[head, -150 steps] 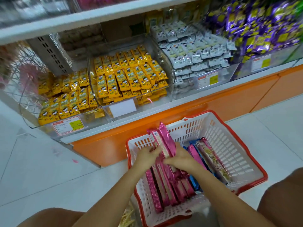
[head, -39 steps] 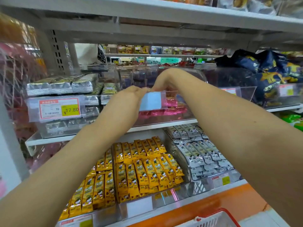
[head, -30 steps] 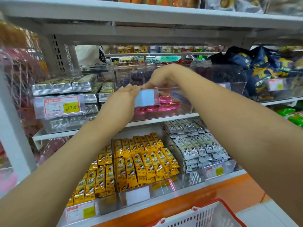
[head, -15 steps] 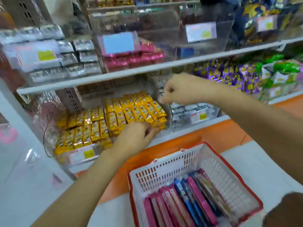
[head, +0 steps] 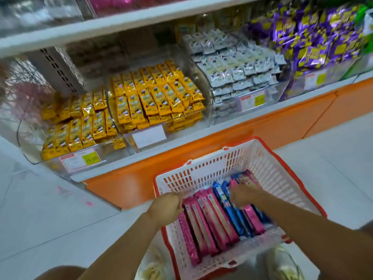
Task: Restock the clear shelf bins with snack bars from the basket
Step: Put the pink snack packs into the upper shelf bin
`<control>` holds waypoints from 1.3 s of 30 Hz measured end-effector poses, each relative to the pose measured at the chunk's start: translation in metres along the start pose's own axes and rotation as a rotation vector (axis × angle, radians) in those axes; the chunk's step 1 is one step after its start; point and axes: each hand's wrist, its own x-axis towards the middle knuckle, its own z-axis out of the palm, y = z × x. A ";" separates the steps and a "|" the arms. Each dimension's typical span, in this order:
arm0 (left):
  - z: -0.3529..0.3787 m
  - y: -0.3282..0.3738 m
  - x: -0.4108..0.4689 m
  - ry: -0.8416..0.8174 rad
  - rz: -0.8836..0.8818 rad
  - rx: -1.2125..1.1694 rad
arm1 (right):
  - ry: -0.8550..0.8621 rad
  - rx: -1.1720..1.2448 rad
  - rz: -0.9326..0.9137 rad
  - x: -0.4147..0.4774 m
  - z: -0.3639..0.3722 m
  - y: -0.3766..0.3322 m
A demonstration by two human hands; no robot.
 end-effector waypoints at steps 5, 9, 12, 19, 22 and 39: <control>0.032 -0.015 0.010 0.011 0.005 0.113 | 0.002 0.186 0.058 0.036 0.049 -0.013; 0.045 -0.019 0.015 0.023 0.036 0.162 | 0.073 0.480 0.202 0.056 0.094 -0.030; 0.050 -0.021 0.018 0.064 0.037 0.157 | 0.059 0.493 0.220 0.058 0.117 -0.043; 0.059 -0.023 0.019 0.121 0.043 0.109 | 0.036 0.454 0.251 0.073 0.132 -0.050; 0.054 -0.021 0.018 0.092 0.028 0.124 | 0.037 0.529 0.280 0.074 0.129 -0.050; -0.001 0.016 0.014 -0.281 -0.448 -1.223 | -0.179 1.451 -0.159 -0.054 0.017 -0.040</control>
